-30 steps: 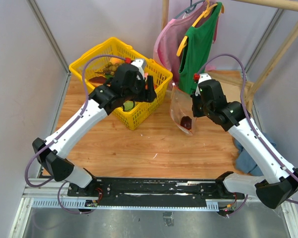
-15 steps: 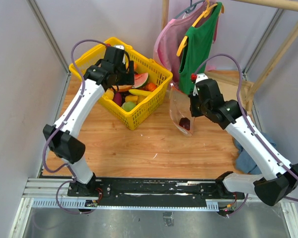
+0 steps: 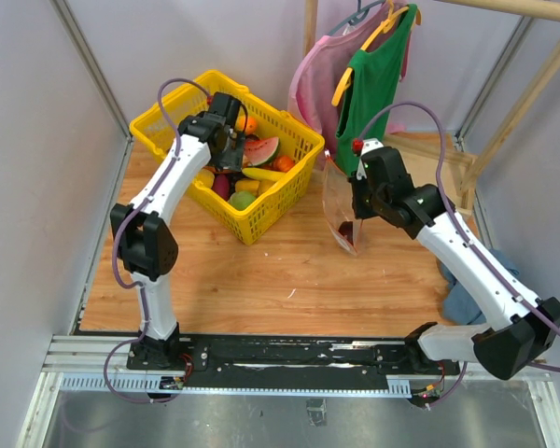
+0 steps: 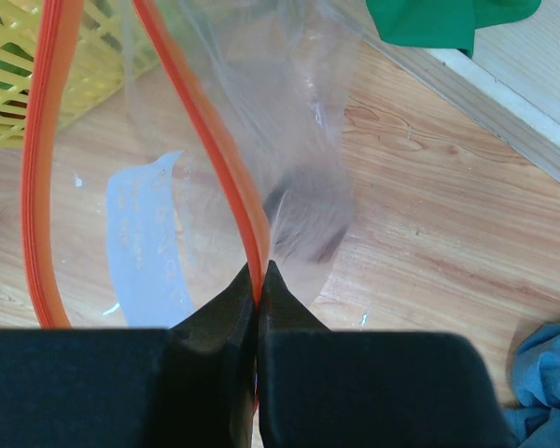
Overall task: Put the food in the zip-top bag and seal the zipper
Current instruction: Pick up the fake fruit from the bin.
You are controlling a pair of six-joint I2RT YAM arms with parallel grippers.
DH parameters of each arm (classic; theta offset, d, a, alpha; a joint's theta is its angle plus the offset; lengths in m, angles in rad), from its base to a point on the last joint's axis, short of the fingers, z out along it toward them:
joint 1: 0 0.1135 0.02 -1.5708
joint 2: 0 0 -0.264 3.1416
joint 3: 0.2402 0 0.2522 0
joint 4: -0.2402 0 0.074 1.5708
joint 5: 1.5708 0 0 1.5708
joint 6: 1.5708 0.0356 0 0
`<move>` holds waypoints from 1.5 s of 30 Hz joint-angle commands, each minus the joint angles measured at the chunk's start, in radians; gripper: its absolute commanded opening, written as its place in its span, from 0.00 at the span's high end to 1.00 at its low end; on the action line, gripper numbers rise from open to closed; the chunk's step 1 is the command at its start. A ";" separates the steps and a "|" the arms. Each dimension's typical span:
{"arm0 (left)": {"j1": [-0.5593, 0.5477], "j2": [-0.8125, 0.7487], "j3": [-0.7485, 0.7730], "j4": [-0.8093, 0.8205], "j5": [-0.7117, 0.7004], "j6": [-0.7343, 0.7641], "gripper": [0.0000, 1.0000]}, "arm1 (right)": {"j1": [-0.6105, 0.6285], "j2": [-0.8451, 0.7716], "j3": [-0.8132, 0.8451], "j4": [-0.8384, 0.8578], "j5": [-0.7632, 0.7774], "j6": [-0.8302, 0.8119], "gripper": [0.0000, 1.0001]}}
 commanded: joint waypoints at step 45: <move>0.055 0.110 -0.136 0.008 -0.055 -0.043 0.36 | -0.012 0.015 0.012 0.041 -0.055 0.002 0.99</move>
